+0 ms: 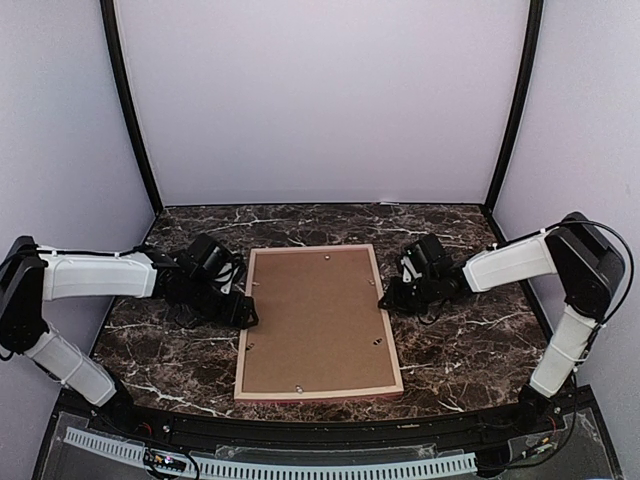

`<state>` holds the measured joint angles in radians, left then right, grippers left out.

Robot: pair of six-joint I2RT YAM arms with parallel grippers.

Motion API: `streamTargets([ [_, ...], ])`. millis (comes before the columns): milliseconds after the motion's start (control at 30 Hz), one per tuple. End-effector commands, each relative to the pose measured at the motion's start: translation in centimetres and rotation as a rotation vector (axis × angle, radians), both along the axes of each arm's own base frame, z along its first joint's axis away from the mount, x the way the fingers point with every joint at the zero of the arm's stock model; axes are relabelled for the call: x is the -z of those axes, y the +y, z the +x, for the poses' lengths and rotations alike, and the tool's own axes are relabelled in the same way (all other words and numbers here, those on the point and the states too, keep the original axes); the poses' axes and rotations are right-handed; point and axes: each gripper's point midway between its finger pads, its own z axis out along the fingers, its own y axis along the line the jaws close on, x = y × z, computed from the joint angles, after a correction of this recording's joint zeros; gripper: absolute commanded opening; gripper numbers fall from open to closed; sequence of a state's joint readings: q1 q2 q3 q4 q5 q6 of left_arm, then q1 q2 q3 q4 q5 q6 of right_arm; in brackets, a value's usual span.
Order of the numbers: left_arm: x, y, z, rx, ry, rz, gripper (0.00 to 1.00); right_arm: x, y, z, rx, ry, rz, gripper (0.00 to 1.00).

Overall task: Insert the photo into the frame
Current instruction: Adjust the photo frame at the center of the board, then press the fastener onto the backboard.

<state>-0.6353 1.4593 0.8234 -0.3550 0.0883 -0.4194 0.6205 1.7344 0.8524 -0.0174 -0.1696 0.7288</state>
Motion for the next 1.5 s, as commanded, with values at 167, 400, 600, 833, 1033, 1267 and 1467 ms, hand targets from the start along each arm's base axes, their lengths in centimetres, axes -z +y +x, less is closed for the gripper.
streamTargets([
  [167, 0.8, -1.0, -3.6, 0.142, 0.026, 0.044, 0.80, 2.4, -3.8, -1.4, 0.043, 0.091, -0.120, 0.02],
  [400, 2.4, -1.4, -4.3, 0.186, 0.052, 0.094, 0.70, 2.7, -3.5, -1.6, 0.032, 0.100, -0.106, 0.02],
  [600, 3.4, -1.1, -4.5, 0.200, 0.061, 0.133, 0.60, 3.0, -3.3, -1.8, 0.023, 0.107, -0.089, 0.03],
  [833, 3.8, -1.1, -4.2, 0.199, 0.046, 0.146, 0.53, 3.1, -3.1, -2.0, 0.020, 0.113, -0.077, 0.03],
  [1033, 4.5, -0.9, -4.0, 0.202, 0.050, 0.165, 0.48, 3.2, -3.0, -2.1, 0.020, 0.115, -0.067, 0.03],
  [1267, 4.9, -0.6, -4.5, 0.193, 0.066, 0.162, 0.46, 3.3, -3.0, -2.2, 0.019, 0.117, -0.057, 0.03],
  [1467, 5.3, -0.2, -4.9, 0.175, 0.072, 0.165, 0.41, 3.3, -2.8, -2.2, 0.014, 0.118, -0.053, 0.03],
])
